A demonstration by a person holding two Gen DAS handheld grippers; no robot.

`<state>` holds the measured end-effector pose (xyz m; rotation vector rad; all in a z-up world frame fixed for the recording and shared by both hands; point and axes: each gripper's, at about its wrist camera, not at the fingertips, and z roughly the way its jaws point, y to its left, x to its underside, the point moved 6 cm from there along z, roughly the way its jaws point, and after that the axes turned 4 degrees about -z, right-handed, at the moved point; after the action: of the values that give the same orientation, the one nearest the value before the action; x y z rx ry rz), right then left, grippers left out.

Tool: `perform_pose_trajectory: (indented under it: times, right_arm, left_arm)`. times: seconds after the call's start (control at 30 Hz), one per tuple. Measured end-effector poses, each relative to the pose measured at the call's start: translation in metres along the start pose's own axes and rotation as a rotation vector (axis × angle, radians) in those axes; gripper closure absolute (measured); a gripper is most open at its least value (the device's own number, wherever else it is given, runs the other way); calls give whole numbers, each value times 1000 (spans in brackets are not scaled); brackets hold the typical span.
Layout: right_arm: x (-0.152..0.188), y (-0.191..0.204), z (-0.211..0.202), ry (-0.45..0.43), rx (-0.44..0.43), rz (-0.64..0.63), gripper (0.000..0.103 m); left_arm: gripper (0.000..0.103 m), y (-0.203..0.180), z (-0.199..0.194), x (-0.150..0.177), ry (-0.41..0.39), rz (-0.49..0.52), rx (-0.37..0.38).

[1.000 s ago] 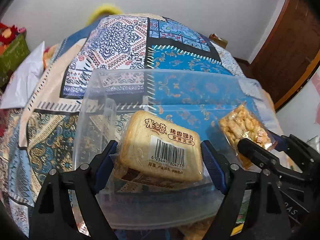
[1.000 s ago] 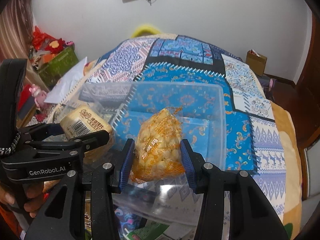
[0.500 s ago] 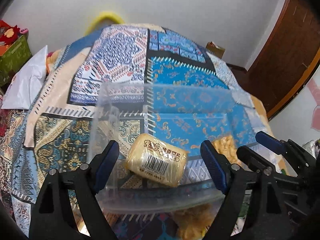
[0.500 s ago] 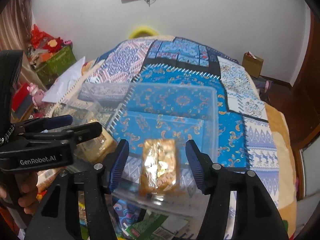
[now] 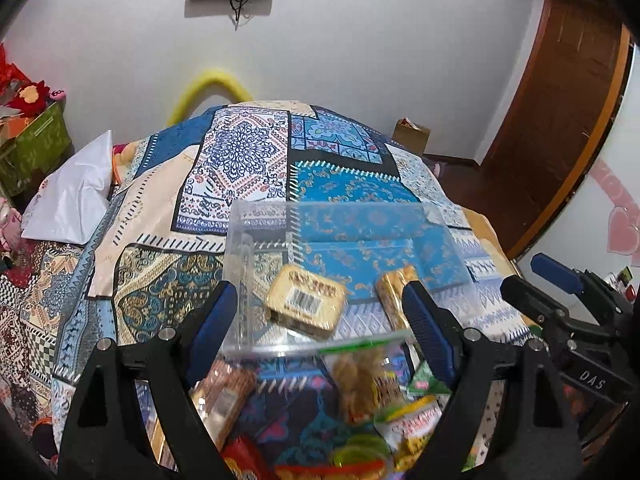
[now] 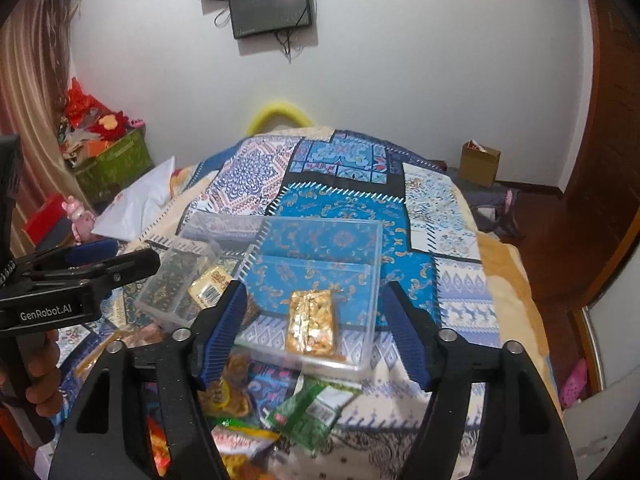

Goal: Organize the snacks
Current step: 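Grasp the zip bag of snacks with the left gripper while the right grasps the green packet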

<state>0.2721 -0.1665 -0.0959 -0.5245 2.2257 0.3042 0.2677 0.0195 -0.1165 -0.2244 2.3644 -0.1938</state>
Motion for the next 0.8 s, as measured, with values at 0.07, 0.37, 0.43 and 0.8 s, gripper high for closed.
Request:
perform_pose_trajectory:
  times: [0.07, 0.37, 0.43, 0.8]
  right_arm:
    - [5, 0, -4, 5, 3, 1, 35]
    - [49, -12, 0, 80, 16, 35, 34]
    - [61, -14, 5, 106, 13, 44, 34]
    - [101, -10, 48, 239, -28, 62, 34]
  left_arm:
    - [18, -2, -4, 9, 11, 4, 2]
    - [18, -11, 11, 57, 110, 20, 17]
    - [18, -13, 19, 68, 136, 27, 19]
    - [18, -19, 65, 94, 235, 31, 27]
